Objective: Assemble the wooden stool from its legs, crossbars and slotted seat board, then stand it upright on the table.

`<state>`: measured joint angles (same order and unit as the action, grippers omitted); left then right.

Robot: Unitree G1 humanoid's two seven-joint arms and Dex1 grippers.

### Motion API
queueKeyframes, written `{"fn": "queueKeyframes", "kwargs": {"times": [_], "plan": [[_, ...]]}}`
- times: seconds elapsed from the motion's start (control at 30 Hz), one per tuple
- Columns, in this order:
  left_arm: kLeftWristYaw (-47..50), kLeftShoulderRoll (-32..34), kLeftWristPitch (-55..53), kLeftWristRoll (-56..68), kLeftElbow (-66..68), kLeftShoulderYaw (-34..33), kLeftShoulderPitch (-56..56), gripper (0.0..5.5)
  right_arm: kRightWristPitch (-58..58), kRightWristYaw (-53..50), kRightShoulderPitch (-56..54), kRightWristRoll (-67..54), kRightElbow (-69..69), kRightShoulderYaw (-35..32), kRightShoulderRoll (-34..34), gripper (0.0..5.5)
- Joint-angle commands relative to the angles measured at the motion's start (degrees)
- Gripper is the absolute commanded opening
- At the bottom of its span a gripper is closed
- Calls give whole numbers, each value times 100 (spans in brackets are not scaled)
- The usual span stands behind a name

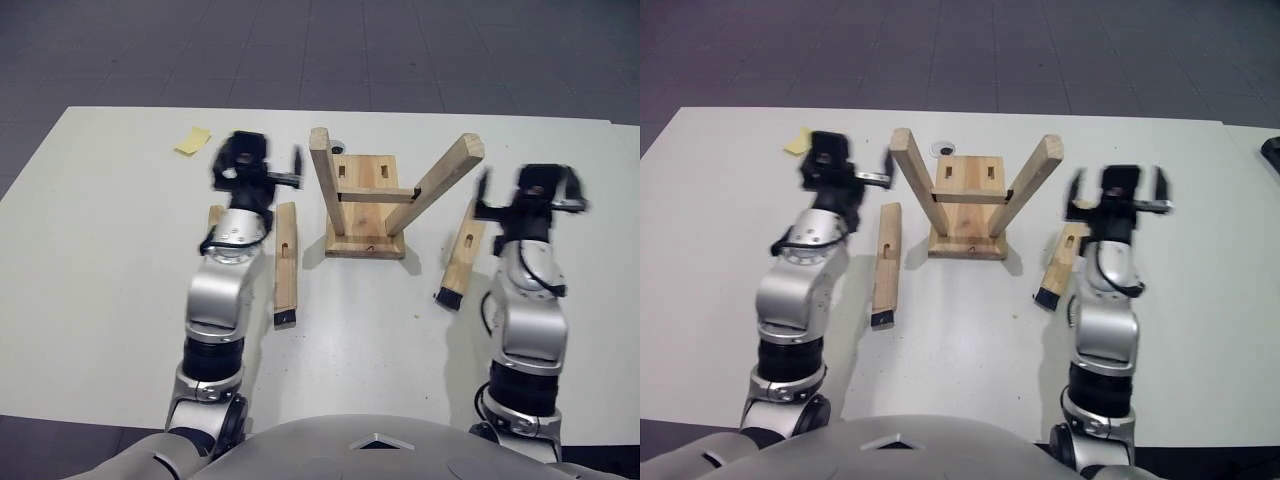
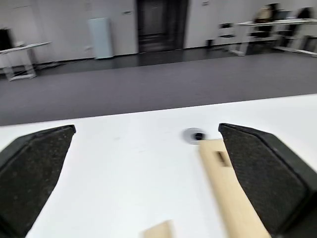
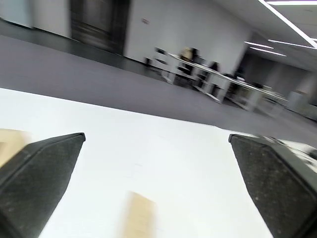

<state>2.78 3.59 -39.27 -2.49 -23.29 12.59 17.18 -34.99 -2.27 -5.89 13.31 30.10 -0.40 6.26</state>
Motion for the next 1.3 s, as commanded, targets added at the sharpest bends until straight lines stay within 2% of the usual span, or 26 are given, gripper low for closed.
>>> {"fn": "queueKeyframes", "kwargs": {"times": [0.03, 0.23, 0.4, 0.47, 0.53, 0.63, 0.7, 0.8, 0.9, 1.0, 1.1, 1.23, 1.3], "plan": [[-530, -123, -206, 159, 271, 590, 51, 537, 145, 414, 52, -189, 173, 753, -103, 540], [-315, -306, -492, 142, 613, 123, 57, 537, -61, 10, -99, 5, -355, 195, -59, 540], [552, -845, -608, 440, 908, -1493, 182, 537, -1, -349, -598, -196, -669, -678, -65, 540], [790, -981, -290, 676, 883, -2042, 484, 537, 79, -374, -1095, -673, -719, -1218, -119, 540], [808, -967, 290, 848, 662, -2268, 1061, 537, 163, -365, -1577, -1047, -760, -1606, -73, 540], [597, -736, 969, 706, 263, -1946, 1965, 537, 347, -366, -1721, -1146, -1015, -1844, 149, 540], [368, -674, 1053, 532, 104, -1445, 2096, 537, 391, -447, -1670, -1204, -1174, -2003, 166, 540], [99, -564, 584, 241, 377, -468, 1390, 537, 447, -540, -1591, -1201, -1302, -2062, 162, 540], [-56, -472, 184, 180, 1116, -40, 371, 537, 433, -542, -1596, -1266, -1402, -2038, 154, 540], [-134, -516, 531, 285, 1732, -261, 291, 537, 423, -497, -1550, -1305, -1470, -1927, 149, 540], [-174, -782, 1377, 442, 2113, -428, 896, 537, 423, -453, -1467, -1338, -1570, -1841, 143, 540], [-168, -981, 2296, 519, 1970, -524, 1399, 537, 459, -452, -1341, -1325, -1681, -1790, 128, 540], [-15, -1009, 2565, 547, 1610, -777, 1525, 537, 443, -611, -1283, -1321, -1772, -1870, 64, 540]]}}
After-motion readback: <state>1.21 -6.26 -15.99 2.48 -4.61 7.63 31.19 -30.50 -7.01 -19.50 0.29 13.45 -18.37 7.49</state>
